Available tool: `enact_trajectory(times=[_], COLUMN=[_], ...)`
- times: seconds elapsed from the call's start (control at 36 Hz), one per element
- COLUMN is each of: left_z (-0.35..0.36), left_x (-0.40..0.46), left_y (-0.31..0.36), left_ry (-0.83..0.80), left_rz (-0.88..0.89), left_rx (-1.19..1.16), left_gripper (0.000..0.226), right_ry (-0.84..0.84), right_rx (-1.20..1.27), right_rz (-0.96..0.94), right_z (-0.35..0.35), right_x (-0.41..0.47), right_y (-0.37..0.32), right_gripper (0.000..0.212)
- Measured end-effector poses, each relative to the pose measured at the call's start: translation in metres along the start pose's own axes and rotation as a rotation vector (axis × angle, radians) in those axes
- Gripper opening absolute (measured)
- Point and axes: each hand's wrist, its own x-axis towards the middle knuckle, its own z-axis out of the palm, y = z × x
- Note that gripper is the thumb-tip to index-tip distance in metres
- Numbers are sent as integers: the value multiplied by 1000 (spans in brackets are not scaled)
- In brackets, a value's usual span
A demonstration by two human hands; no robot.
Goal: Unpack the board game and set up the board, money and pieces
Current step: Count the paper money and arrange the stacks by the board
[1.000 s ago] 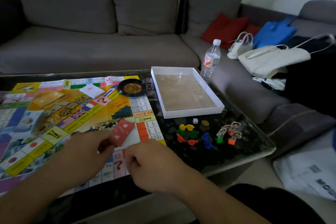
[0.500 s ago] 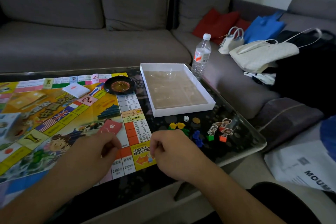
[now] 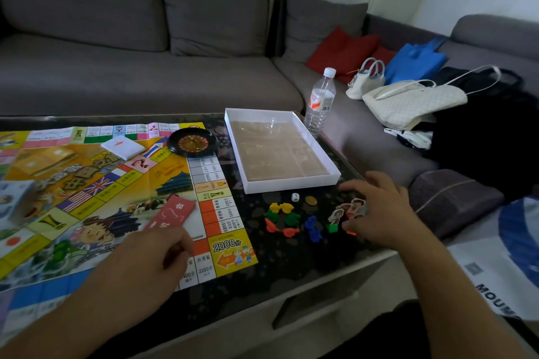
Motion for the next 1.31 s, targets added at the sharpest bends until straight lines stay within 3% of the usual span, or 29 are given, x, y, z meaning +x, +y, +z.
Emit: enact_trajectory(times=[0.06, 0.11, 0.19, 0.28, 0.42, 0.56, 0.75, 0.83, 0.92, 1.0, 1.08, 1.17, 1.31], left_z=[-2, -3, -4, -5, -5, -7, -15, -18, -19, -20, -21, -26, -31], left_x=[0, -1, -2, -3, -3, -4, -8, -8, -8, -9, -9, -11, -15], left_y=[1, 2, 4, 5, 5, 4, 6, 4, 4, 4, 4, 8, 11], left_ry=[3, -2, -14, -21, -31, -14, 32, 65, 87, 93, 13, -108, -247], left_rz=[2, 5, 7, 6, 5, -10, 11, 11, 9, -2, -29, -101, -174], left_rx=[4, 9, 22, 20, 5, -12, -83, -117, -182, -279, -432, -755, -1378], left_gripper=[17, 17, 16, 16, 17, 17, 17, 20, 19, 21, 45, 70, 61], right_ry=[-146, -214, -154, -117, -68, 67, 255, 246, 160, 49, -157, -258, -385], right_rx=[80, 171, 203, 238, 248, 274, 350, 439, 500, 485, 516, 541, 559], right_rz=[9, -17, -91, -124, -105, -75, -125, -193, -297, -408, -498, -600, -678], right_z=[6, 16, 27, 26, 27, 28, 9, 2, -2, -2, 1, 12, 27], right_x=[5, 10, 19, 17, 13, 13, 2, -4, -13, -25, -40, -51, -61], right_y=[12, 16, 20, 14, 10, 12, -10, -39, -77, -118, -156, -186, -224], right_gripper=[90, 87, 66, 28, 14, 27, 26, 17, 21, 21, 16, 13, 22])
